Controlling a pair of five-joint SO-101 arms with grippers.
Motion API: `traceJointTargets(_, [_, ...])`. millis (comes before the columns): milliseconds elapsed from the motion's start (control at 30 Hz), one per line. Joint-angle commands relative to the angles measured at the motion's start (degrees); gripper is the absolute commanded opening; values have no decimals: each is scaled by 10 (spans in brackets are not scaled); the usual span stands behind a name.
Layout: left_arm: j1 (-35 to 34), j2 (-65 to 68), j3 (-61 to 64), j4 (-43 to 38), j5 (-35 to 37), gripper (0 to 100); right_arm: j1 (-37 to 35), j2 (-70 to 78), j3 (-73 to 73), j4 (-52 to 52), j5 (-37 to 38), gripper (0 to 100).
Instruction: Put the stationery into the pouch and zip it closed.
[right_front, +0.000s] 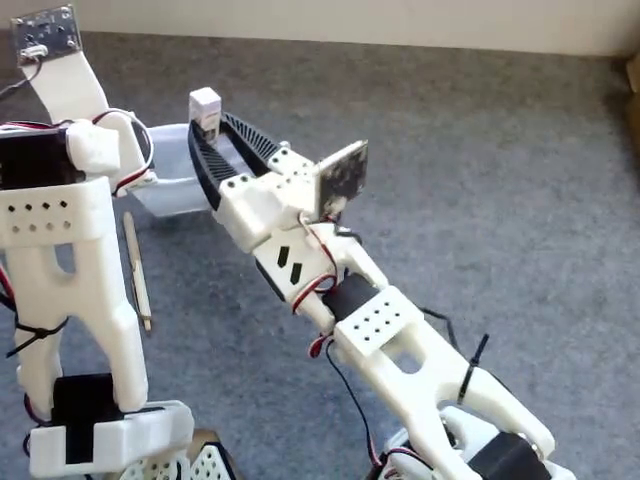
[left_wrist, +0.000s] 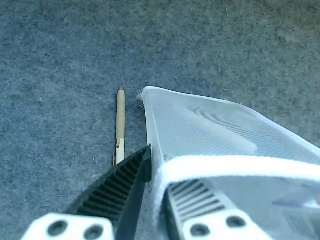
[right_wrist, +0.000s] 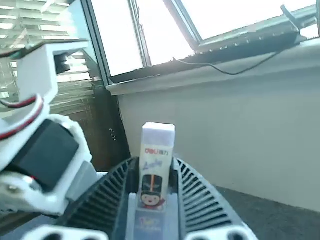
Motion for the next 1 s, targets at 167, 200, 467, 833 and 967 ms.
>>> traceJointTargets(167, [6, -6, -6, 0, 5, 7, -22, -1, 33, -66, 66, 5])
traceJointTargets(200, [6, -6, -6, 0, 5, 7, -22, -1, 34, -65, 65, 5])
traceJointTargets(467, [6, -6, -6, 0, 5, 7, -25, -12, 44, -49, 64, 126])
traceJointTargets(833, [6, -5, -6, 0, 5, 7, -33, -131, 51, 70, 64, 166])
traceJointTargets(967, [6, -5, -6, 0, 6, 7, -33, -167, 51, 114, 63, 166])
